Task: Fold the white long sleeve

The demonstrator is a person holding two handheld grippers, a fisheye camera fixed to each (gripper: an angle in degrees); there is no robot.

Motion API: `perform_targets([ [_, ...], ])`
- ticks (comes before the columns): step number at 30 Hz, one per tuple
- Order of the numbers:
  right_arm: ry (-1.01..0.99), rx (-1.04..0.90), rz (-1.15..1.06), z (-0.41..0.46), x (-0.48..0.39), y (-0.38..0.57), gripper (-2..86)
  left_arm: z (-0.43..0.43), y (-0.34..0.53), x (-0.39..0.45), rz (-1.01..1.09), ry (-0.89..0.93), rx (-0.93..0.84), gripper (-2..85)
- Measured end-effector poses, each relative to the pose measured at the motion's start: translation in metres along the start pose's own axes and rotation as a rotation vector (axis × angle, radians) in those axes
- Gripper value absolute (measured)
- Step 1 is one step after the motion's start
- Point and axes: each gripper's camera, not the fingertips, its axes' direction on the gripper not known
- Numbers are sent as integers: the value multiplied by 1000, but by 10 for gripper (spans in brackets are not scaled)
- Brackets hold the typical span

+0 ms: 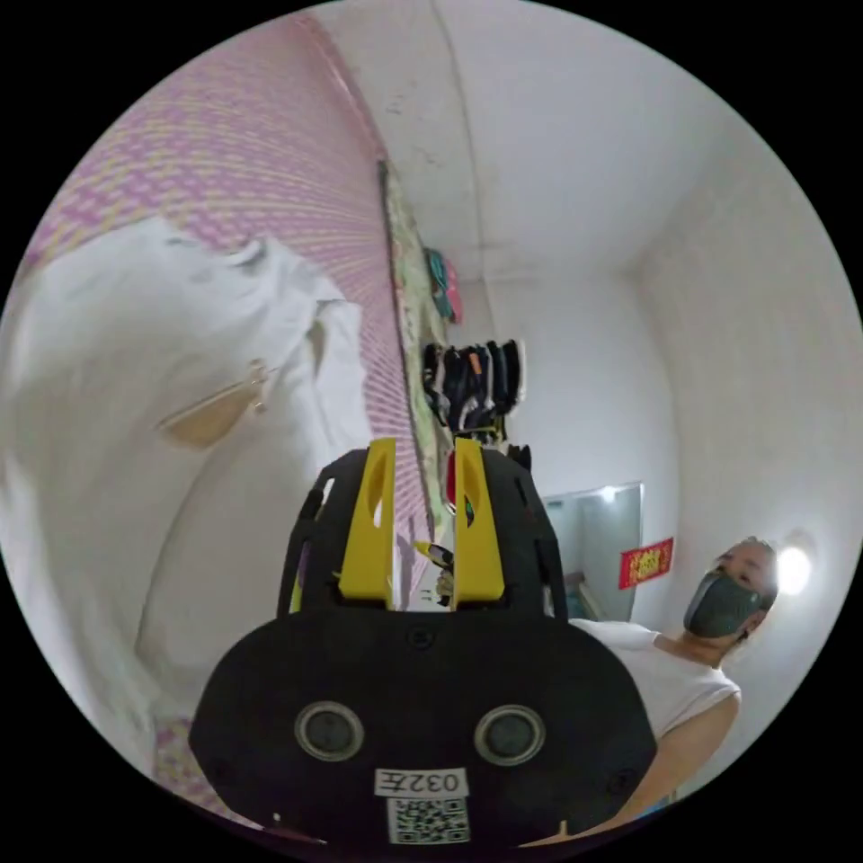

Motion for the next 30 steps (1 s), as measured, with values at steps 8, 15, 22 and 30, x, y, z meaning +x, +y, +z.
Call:
perform_targets([
  [8,-85,-365,-91,74,14,-1,105,-61,247,-59,-411,-178,216,67],
  [15,-136,-514,-114,103,32,5,101,44,294,-53,-448,-148,67,70],
  [22,-127,-540,-198,126,32,22,70,96,279,-18,-353,-189,56,59],
  [30,-289,-437,-199,111,45,46,45,99,293,0,-324,-142,83,-11],
])
